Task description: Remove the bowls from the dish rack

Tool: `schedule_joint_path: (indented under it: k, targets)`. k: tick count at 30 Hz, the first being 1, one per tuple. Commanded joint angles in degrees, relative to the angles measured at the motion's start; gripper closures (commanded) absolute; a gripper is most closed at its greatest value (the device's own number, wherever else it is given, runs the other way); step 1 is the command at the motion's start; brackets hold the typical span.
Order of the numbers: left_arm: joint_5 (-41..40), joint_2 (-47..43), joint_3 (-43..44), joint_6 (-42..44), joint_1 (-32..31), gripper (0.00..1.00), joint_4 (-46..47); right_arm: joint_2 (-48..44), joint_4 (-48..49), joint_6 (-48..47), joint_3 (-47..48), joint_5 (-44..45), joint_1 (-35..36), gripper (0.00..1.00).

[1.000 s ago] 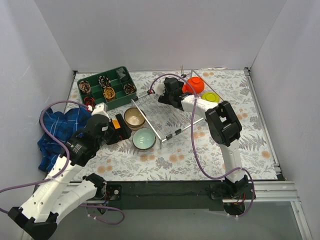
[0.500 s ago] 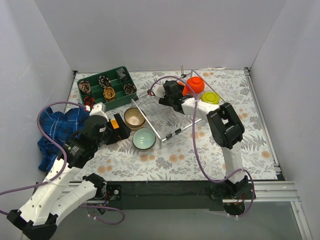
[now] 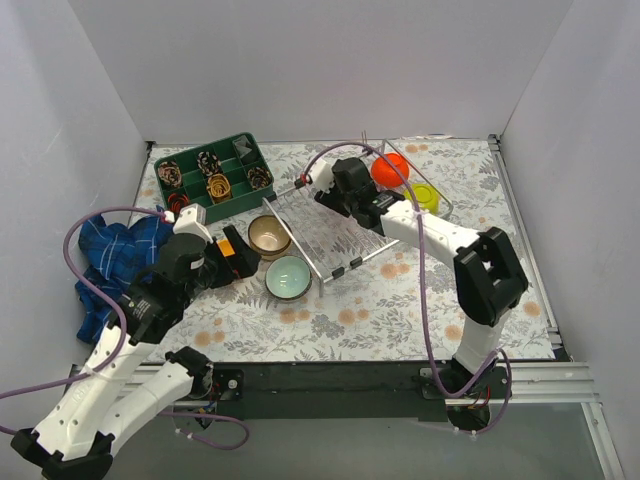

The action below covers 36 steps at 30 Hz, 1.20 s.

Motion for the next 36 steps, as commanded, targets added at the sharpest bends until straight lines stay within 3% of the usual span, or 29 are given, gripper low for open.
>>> schedule_joint_path:
  k: [1,7,14,23,31,36]
  targets:
    - [1.3,-0.6,-1.0,1.6,-0.2,0.02,3.5,-7.3,-2.0,10.6,-2.0,-3.3,-0.1,0.70]
    - [4.5,0.7,-2.7,2.9,-0.2,0.02,8.4,-14.9,-3.8,22.2,-5.9,-10.1,-0.1,0.72]
    - [9.6,3.6,-5.2,3.0,-0.1,0.02,19.5,-24.6,-2.9,39.3,-9.9,-28.4,-0.1,0.70]
    - [15.0,9.7,-6.8,3.9,-0.2,0.02,30.5,-32.5,11.4,59.5,-19.2,-43.7,-0.1,0.65]
    - [16.6,12.8,-8.8,1.2,-0.2,0.02,36.2,-35.9,20.5,71.1,-24.5,-47.8,-0.1,0.64]
    - [14.8,12.8,-11.6,-2.4,-0.2,0.07,37.7,-36.3,25.8,75.8,-27.3,-50.2,-0.1,0.64]
